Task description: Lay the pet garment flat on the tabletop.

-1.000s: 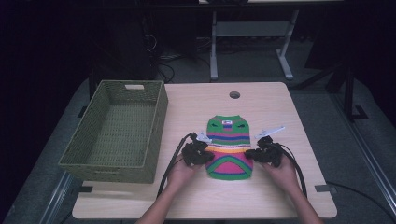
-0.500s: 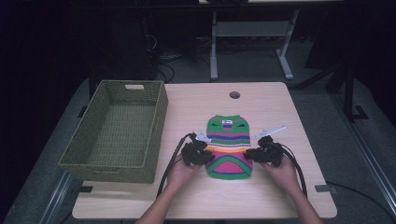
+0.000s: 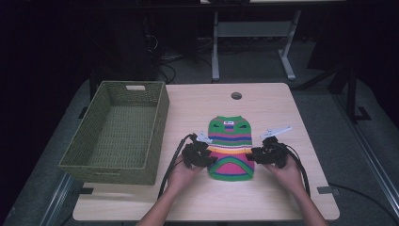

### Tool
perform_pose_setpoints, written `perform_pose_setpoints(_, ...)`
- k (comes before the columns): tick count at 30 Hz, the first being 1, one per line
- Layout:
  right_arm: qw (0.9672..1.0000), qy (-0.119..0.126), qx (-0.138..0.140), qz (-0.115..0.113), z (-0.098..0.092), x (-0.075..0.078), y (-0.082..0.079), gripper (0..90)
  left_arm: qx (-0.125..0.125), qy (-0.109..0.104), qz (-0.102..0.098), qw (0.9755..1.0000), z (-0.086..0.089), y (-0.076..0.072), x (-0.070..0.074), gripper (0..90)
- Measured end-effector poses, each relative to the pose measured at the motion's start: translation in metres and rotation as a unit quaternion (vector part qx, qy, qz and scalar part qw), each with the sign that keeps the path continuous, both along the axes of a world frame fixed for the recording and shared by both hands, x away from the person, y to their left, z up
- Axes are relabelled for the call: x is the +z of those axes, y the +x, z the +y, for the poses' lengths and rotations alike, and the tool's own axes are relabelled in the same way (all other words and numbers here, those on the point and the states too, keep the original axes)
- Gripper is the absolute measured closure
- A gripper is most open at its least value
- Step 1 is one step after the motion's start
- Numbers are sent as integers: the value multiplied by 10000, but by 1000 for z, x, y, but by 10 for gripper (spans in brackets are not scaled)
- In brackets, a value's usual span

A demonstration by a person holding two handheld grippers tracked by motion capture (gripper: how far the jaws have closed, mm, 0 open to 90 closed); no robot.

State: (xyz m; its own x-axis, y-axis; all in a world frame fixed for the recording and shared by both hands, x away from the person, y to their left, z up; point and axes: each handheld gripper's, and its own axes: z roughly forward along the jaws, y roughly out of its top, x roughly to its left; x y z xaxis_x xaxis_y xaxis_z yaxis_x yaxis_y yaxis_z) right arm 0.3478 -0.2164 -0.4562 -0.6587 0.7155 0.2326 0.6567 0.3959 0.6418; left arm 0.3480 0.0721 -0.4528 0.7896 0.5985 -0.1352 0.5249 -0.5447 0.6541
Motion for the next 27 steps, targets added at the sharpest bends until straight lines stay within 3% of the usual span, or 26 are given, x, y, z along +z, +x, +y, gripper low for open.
perform_pose_setpoints(9, 9999, 91, 50, 61, -3, 2, -1, 384, 14, -81, -79, 9999, 5, -4, 6, 459)
perform_pose_setpoints(18, 9998, 144, 91, 45, -8, 5, -2, 334, 182, -188, -115, 9996, 15, -5, 6, 351)
perform_pose_setpoints(27, 9998, 173, 117, 47, -14, 6, -4, 294, 224, -251, -132, 9993, 21, -10, 8, 302)
